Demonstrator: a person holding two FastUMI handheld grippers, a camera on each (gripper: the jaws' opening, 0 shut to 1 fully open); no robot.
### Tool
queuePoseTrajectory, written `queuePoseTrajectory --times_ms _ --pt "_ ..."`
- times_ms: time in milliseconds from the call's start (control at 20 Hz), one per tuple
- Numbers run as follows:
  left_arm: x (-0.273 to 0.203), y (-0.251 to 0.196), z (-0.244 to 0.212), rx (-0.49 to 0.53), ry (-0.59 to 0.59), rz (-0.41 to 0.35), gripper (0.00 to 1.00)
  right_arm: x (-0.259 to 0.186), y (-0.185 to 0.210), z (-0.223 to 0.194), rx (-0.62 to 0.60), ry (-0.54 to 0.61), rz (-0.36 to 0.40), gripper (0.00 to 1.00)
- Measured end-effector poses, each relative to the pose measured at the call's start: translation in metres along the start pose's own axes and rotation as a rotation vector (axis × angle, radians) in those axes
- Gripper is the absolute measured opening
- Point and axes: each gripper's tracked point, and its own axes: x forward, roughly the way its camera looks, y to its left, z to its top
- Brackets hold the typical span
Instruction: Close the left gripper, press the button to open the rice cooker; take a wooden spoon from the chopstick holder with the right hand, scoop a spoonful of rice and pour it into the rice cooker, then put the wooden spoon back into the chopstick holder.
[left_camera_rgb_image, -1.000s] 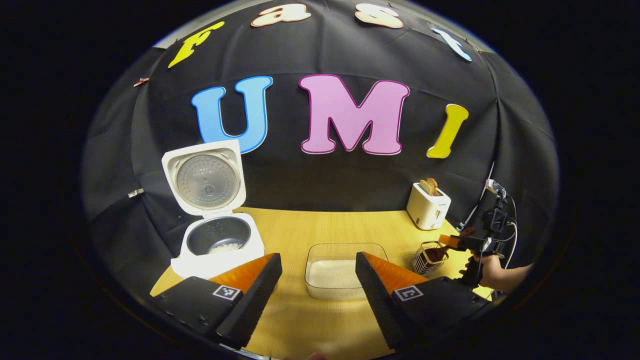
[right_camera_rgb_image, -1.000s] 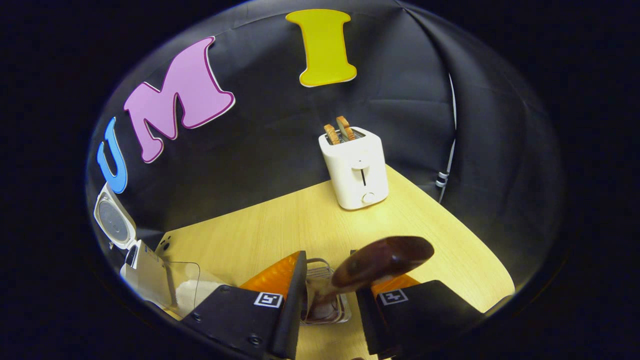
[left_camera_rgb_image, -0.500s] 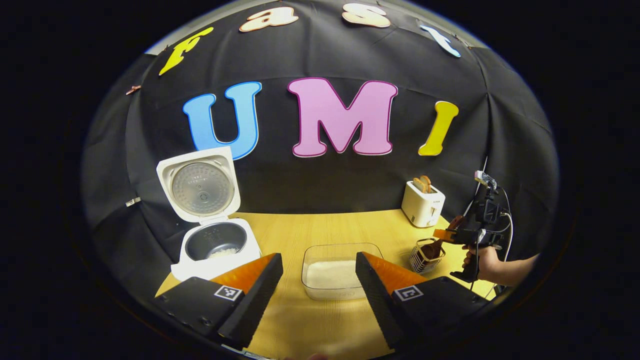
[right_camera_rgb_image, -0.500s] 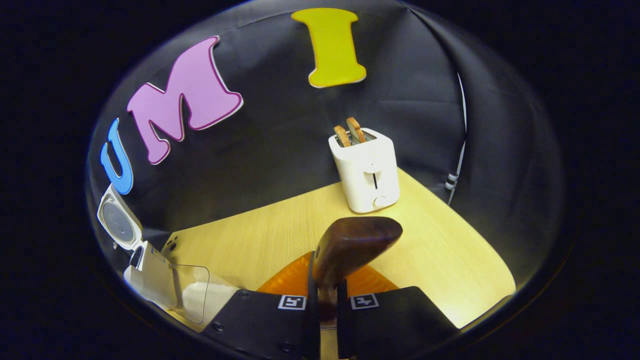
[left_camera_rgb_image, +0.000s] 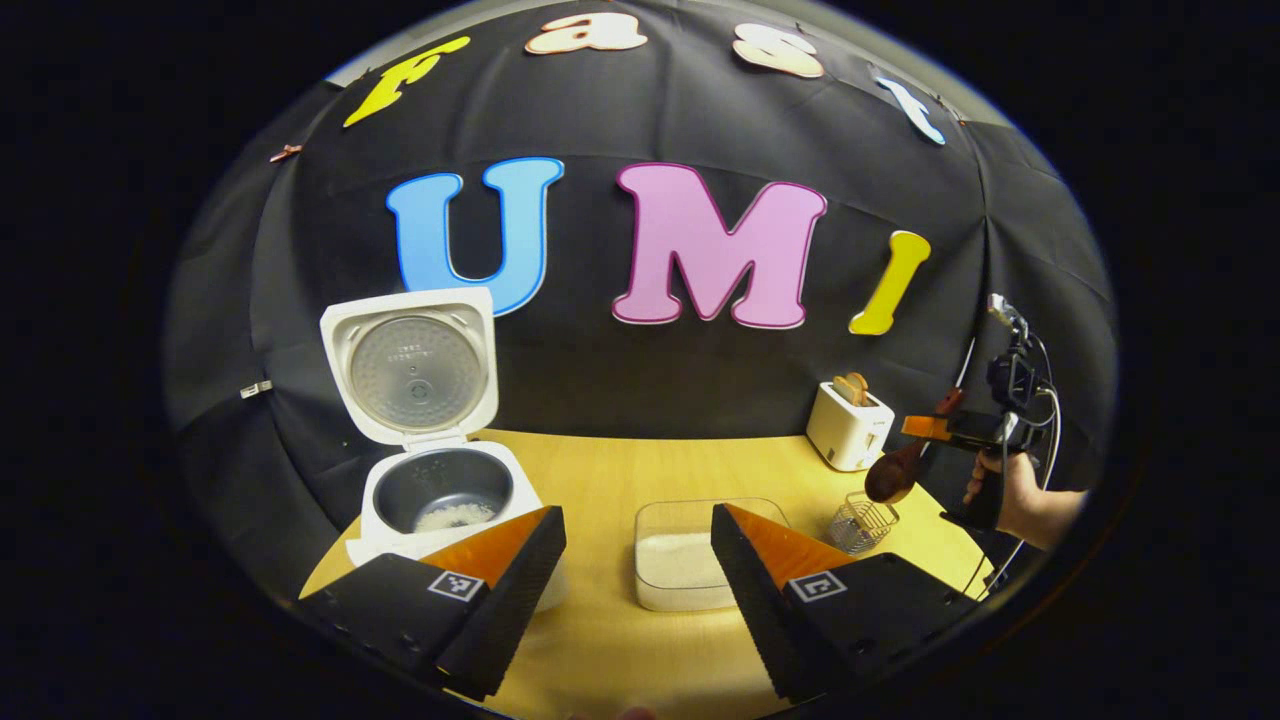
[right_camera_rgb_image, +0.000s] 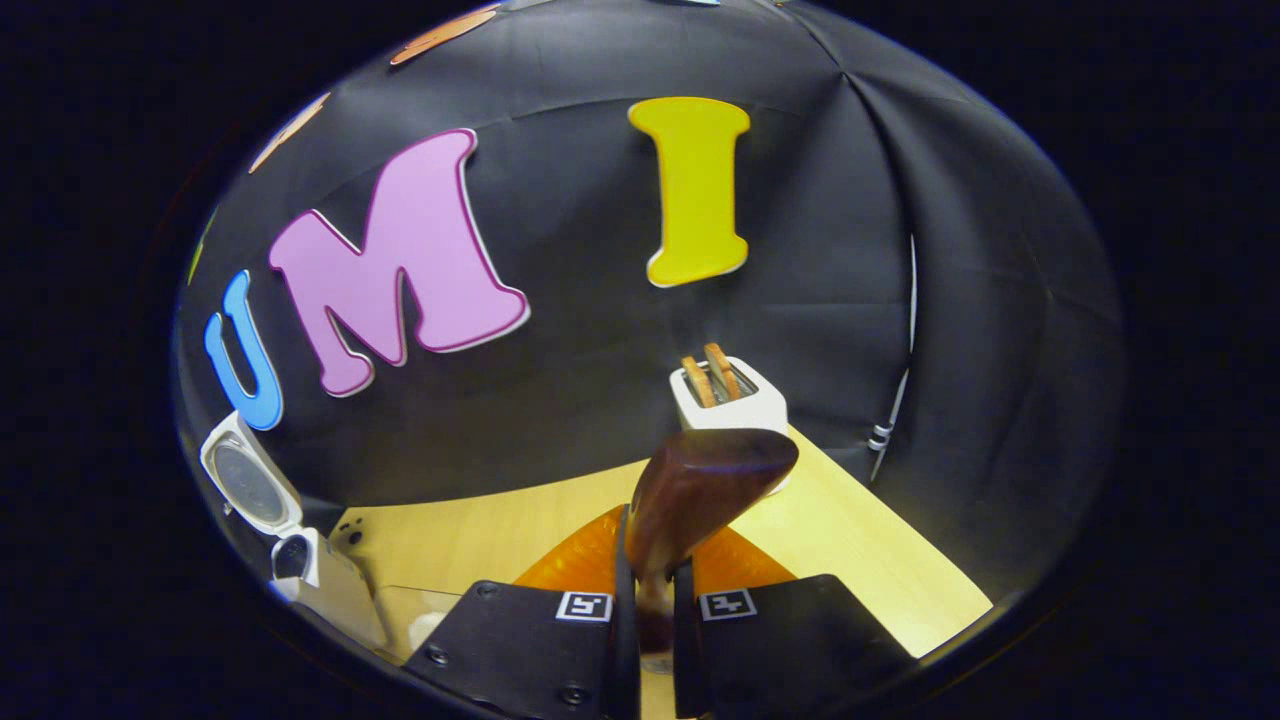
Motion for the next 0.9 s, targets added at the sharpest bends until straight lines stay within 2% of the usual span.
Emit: queuePoseTrajectory --times_ms 50,100,300,500,700,800,900 --pt "0.000 0.010 0.001 -0.010 -0.007 -0.001 0.92 -0.004 0.014 0.003 0.001 -0.005 0.012 0.17" --pt "0.000 0.020 0.001 -0.023 -0.011 -0.001 0.95 -0.008 0.029 0.005 -0.008 -0.010 0.024 0.17" --pt "0.000 0.060 -0.004 -0.069 0.002 0.000 0.95 -0.017 0.090 -0.012 -0.046 0.001 0.070 0.17" --pt "-0.006 0.085 -0.002 0.031 -0.020 -0.004 0.96 -0.020 0.140 -0.047 -0.090 0.032 0.107 0.17" --pt "-0.011 0.091 -0.001 -0.009 0.000 -0.051 0.95 -0.016 0.172 -0.090 -0.174 0.055 0.134 0.17" --pt "-0.012 0.091 0.003 -0.043 0.002 -0.074 0.96 -0.010 0.179 -0.112 -0.202 0.068 0.139 0.17" --pt "-0.009 0.096 0.004 -0.032 -0.002 -0.077 0.95 -0.005 0.183 -0.133 -0.219 0.083 0.130 0.17"
